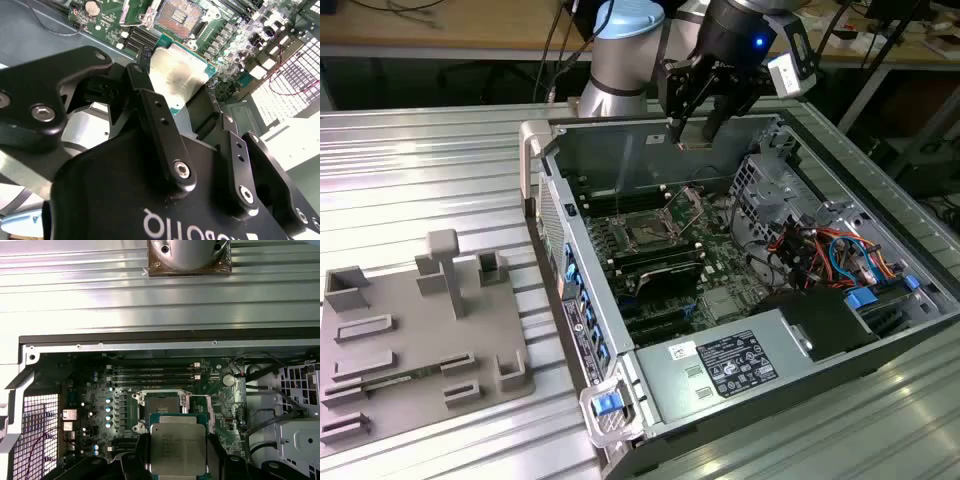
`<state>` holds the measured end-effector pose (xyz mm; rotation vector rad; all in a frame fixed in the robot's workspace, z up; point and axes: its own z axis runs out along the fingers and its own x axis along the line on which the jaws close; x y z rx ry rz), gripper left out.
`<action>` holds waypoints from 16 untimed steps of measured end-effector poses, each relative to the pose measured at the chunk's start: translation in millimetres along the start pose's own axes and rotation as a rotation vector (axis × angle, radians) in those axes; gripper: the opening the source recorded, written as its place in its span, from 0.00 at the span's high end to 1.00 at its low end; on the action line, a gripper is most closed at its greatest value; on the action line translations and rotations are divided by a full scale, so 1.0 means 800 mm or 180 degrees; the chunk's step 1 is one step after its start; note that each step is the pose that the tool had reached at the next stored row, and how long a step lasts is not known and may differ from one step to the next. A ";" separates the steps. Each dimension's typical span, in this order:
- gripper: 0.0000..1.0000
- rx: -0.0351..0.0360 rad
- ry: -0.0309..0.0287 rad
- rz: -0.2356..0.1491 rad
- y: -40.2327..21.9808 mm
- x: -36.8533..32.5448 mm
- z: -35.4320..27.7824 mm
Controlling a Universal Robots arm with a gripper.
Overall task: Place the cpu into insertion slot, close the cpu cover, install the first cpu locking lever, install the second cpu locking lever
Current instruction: 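Place the cpu into insertion slot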
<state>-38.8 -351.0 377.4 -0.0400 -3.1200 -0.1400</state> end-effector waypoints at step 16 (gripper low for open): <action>0.45 -0.0004 -0.0020 0.0223 -0.0001 0.0001 0.0007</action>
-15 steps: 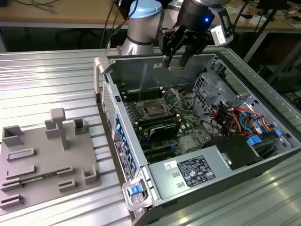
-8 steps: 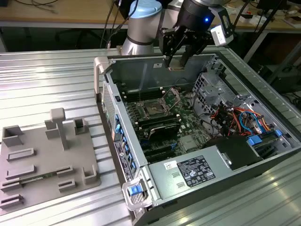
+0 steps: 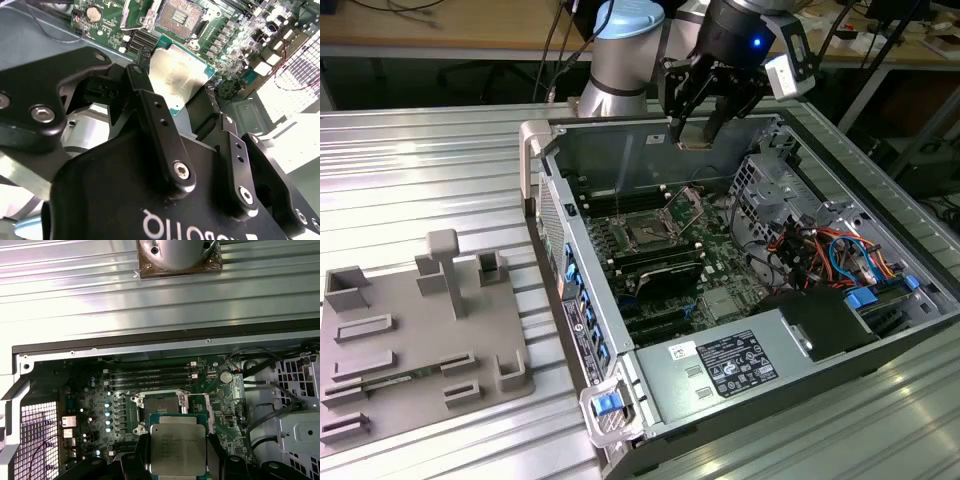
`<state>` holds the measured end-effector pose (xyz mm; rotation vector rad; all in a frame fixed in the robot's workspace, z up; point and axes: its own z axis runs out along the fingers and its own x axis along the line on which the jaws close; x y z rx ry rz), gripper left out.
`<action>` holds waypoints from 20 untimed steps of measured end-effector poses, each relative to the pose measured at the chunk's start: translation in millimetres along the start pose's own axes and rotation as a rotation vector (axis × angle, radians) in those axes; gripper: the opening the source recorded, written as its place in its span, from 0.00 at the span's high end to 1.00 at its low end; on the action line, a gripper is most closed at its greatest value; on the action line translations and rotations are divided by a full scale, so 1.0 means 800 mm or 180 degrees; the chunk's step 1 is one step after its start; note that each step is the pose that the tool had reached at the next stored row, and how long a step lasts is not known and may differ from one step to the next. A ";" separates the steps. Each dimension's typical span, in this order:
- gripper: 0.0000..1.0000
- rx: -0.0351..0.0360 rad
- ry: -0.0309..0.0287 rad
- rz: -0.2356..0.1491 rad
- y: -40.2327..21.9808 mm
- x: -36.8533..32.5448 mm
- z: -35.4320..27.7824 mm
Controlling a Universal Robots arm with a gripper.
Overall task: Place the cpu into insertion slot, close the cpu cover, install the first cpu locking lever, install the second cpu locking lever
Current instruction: 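Place the cpu into insertion slot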
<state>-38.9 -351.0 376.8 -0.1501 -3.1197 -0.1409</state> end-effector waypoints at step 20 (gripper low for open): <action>0.45 -0.0002 -0.0005 0.0061 -0.0003 0.0024 0.0003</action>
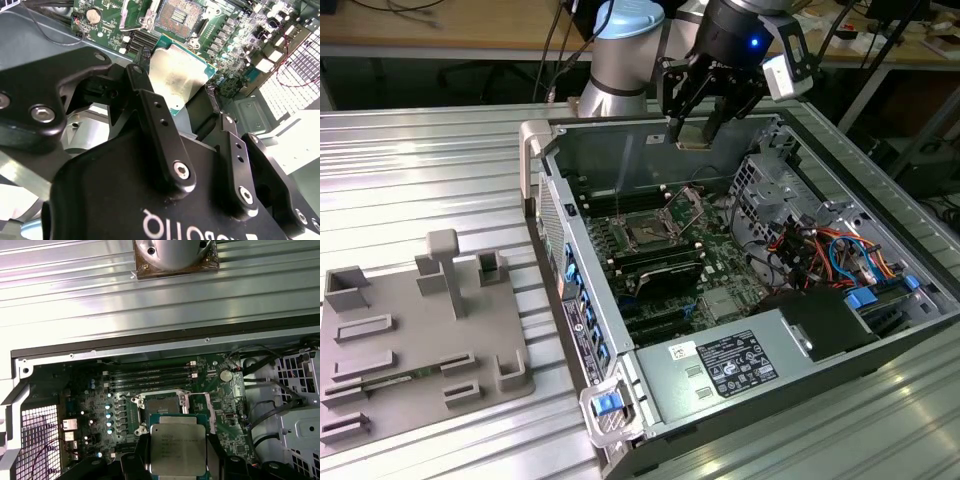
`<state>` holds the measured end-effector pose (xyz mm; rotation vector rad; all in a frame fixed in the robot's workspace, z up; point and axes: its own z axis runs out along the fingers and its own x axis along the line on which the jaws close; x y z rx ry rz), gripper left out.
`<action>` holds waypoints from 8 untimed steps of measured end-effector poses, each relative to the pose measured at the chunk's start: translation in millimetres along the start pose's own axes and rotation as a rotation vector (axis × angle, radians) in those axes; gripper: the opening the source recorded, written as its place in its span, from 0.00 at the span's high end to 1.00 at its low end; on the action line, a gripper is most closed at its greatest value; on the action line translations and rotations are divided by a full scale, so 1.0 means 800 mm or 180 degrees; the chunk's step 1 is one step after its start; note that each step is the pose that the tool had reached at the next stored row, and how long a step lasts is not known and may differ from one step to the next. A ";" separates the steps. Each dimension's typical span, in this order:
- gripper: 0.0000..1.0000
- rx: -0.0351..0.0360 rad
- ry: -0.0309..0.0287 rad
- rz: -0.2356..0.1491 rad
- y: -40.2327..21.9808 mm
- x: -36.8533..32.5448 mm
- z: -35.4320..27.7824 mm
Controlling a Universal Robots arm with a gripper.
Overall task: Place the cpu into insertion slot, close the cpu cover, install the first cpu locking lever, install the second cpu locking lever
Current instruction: 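Place the cpu into insertion slot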
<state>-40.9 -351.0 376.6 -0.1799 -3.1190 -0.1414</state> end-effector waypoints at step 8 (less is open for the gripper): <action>0.45 -0.0005 -0.0026 0.0283 0.0000 0.0000 0.0004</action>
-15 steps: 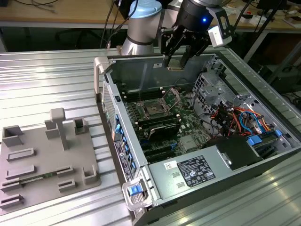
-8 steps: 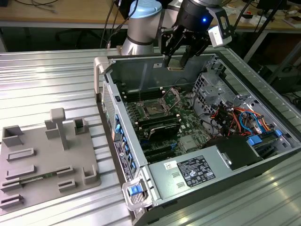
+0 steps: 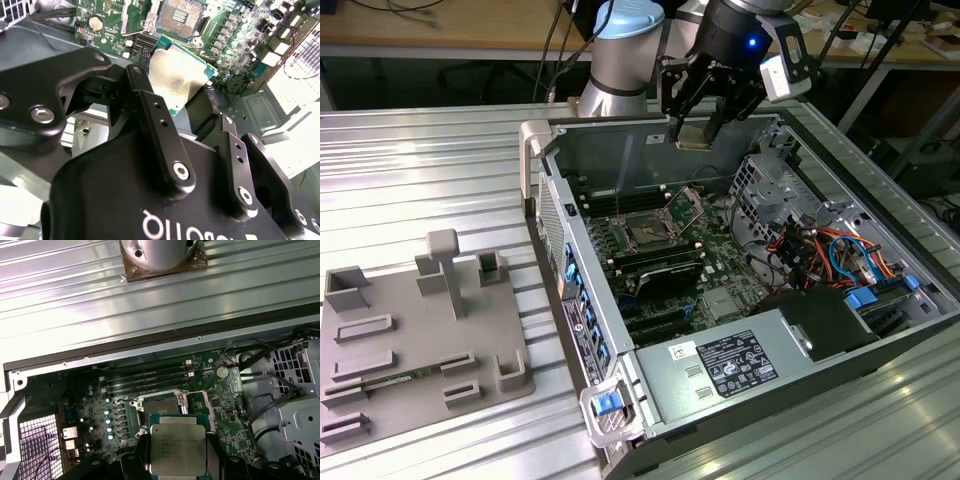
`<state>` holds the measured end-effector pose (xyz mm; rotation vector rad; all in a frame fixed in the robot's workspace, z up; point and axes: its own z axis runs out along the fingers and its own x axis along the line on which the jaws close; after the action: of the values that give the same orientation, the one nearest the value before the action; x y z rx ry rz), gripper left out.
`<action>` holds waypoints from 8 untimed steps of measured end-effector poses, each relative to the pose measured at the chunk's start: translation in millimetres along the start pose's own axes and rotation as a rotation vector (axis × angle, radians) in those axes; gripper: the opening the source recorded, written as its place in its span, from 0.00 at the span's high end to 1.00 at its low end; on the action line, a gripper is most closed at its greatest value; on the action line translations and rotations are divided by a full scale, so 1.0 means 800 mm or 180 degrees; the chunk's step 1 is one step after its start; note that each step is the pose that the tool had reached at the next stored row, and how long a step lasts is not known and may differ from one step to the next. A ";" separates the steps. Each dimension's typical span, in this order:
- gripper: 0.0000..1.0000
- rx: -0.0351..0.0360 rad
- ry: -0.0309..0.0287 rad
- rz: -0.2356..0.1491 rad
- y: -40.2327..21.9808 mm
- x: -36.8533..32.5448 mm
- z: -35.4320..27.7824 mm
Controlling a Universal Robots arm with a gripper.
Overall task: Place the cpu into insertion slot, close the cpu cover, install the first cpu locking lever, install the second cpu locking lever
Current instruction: 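Place the cpu into insertion slot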
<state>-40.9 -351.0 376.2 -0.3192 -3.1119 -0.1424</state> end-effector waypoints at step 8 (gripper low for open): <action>0.45 -0.0001 -0.0004 0.0048 -0.0001 0.0003 0.0000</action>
<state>-41.2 -351.0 376.2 -0.3428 -3.1101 -0.1424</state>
